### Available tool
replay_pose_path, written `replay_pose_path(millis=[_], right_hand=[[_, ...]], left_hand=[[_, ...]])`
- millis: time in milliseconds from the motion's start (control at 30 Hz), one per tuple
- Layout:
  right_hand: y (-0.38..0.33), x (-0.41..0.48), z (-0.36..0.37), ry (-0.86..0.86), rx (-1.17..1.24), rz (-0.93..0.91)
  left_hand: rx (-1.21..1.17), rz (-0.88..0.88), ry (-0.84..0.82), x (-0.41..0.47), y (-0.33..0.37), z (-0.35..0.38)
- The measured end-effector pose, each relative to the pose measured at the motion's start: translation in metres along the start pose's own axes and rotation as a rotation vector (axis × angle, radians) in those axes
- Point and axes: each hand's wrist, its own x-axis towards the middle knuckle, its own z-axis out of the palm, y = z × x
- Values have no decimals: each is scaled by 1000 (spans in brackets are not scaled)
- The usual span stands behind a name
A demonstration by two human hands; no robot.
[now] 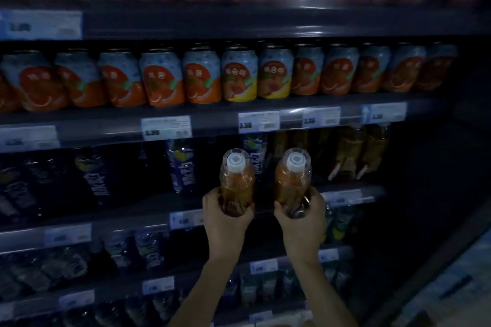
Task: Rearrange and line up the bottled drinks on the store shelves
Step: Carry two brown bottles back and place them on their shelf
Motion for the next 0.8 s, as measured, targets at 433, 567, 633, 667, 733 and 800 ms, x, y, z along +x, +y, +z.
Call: replay_pose_path(millis=[433, 567, 633, 667, 733, 800], right_hand=[[35, 70, -41, 16, 22, -12], [44, 84, -40, 12, 2, -4], [49, 89, -39, 18, -10, -6], [50, 92, -37, 18, -14, -5], [53, 97, -35, 13, -12, 4], [54, 102, -32, 12, -7, 1]], left_hand=[[-21, -17, -45, -5, 27, 92], [-5, -30, -23, 1, 28, 107], [12, -32, -8, 5, 29, 113], [21, -34, 0, 7, 29, 116], [21, -47, 14, 10, 30, 120], [18, -66, 30, 13, 29, 125]])
